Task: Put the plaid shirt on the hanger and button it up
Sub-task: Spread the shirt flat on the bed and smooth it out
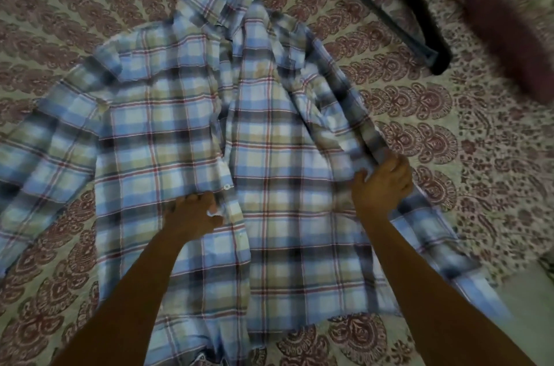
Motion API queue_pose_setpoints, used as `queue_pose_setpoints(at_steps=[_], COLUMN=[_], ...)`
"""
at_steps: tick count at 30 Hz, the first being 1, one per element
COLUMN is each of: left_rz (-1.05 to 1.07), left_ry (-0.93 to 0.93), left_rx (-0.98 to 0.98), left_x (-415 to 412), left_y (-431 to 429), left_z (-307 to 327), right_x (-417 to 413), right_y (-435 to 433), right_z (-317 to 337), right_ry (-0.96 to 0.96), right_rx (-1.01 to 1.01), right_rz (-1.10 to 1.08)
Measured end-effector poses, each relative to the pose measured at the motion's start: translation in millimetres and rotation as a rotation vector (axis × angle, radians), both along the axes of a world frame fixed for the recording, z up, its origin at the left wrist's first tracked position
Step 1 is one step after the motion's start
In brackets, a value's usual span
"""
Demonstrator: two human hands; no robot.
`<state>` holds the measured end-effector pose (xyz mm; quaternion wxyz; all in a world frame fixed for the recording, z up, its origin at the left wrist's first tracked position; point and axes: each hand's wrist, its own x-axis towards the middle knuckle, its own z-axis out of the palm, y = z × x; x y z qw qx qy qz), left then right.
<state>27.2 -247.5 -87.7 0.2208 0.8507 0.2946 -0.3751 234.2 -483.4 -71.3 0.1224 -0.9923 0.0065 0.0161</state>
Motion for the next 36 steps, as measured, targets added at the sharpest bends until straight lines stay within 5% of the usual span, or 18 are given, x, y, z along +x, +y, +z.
queue_pose_setpoints(at_steps=[8,11,15,21,25,29,32,36], left_rz=[0.189,0.414,0.851,0.66,0.383,0.209,0.392,0.84], left_ry=[-0.002,-0.276,-0.605,-0.797,-0.702,-0.495,-0.454,-0.304], left_rx=[0.142,0.316,0.475,0.068,-0.288,-0.351,-0.341,-0.698], left_x=[12.7,22.6,64.2,143.6,186.2,205.6,215.5,232.1], left_y=[-23.2,-50.4,-108.2,-204.9,-246.9,-272.1,-285.5,-312.8], left_z=[9.8,14.8,35.7,34.2,26.7,15.6,12.7,23.9], right_x=[12.4,30.7,60.7,113.7,168.3,203.2,193.0,156.7], right_y=[-63.1,-90.2,-132.9,-167.8,-180.4,-187.4,-211.4,-231.8], right_z=[-16.1,-9.5,-5.4,13.9,23.5,28.2,9.1,4.0], right_ry=[0.015,0.05,0.359,0.785,0.589,0.517,0.699,0.747], right_rx=[-0.023,-0.077,-0.012,0.723,0.84,0.862,0.605,0.671], right_rz=[0.039,0.107,0.213,0.158,-0.02,0.018,0.129,0.051])
